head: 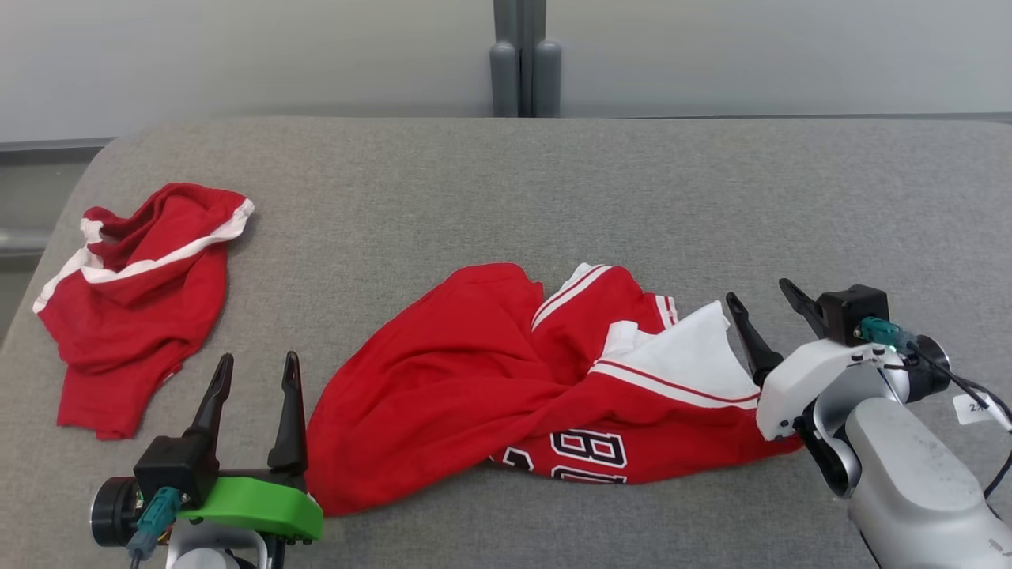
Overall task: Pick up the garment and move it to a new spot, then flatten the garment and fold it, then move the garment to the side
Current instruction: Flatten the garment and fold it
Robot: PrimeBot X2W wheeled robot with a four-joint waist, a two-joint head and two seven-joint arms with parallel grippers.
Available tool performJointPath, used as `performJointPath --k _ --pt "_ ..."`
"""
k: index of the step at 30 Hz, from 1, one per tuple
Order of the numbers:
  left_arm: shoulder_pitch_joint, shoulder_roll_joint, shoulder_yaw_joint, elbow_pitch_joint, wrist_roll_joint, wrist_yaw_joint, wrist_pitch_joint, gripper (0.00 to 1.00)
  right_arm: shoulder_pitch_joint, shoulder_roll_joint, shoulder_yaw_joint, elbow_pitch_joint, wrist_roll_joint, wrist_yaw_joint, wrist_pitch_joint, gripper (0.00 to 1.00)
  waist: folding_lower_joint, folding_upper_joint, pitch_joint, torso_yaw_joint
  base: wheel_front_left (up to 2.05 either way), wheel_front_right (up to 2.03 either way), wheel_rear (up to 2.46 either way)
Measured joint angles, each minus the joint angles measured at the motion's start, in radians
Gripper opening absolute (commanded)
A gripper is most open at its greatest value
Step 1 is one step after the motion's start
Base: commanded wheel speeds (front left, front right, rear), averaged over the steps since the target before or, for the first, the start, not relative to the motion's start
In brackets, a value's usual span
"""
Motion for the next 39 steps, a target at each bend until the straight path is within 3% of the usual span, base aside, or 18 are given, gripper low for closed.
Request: performJointPath --k 8,13,14,15,16,23,32,39 --pt "-0.020 -0.014 -0.001 0.011 0.009 -0.011 0.000 1.00 -0.116 -0.007 0.085 0.229 0.062 0.000 0.032 1.00 0.0000 0.0000 0.033 0.059 0.00 0.00 0.00" --pt "-0.024 -0.017 0.005 0.010 0.009 -0.013 0.000 1.00 -0.135 0.001 0.138 0.305 0.118 0.000 0.040 1.00 0.0000 0.0000 0.053 0.081 0.00 0.00 0.00" --pt "-0.024 -0.017 0.007 0.010 0.009 -0.014 0.000 1.00 -0.137 0.002 0.149 0.317 0.133 0.000 0.041 0.75 0.0000 0.0000 0.056 0.084 0.00 0.00 0.00" --pt "-0.024 -0.018 0.009 0.009 0.010 -0.015 0.000 1.00 -0.140 0.002 0.157 0.324 0.149 0.000 0.044 0.13 0.0000 0.0000 0.059 0.085 0.00 0.00 0.00" --pt "-0.025 -0.018 0.011 0.009 0.010 -0.015 0.000 1.00 -0.144 0.002 0.165 0.330 0.162 0.000 0.044 0.00 0.0000 0.0000 0.062 0.085 0.00 0.00 0.00" --pt "-0.042 -0.020 0.018 0.016 0.010 -0.019 0.000 1.00 -0.192 -0.020 0.224 0.345 0.218 0.000 -0.013 0.00 0.0000 0.0000 0.070 0.074 0.00 0.00 0.00" --pt "-0.043 -0.021 0.028 0.016 0.011 -0.021 0.000 1.00 -0.329 -0.105 0.197 0.345 0.231 0.000 -0.084 0.00 0.0000 0.0000 0.060 0.051 0.00 0.00 0.00" --pt "-0.040 -0.021 0.030 0.018 0.007 -0.021 0.000 1.00 -0.343 -0.149 0.124 0.210 0.166 0.000 -0.089 0.00 0.0000 0.0000 0.050 0.033 0.00 0.00 0.00"
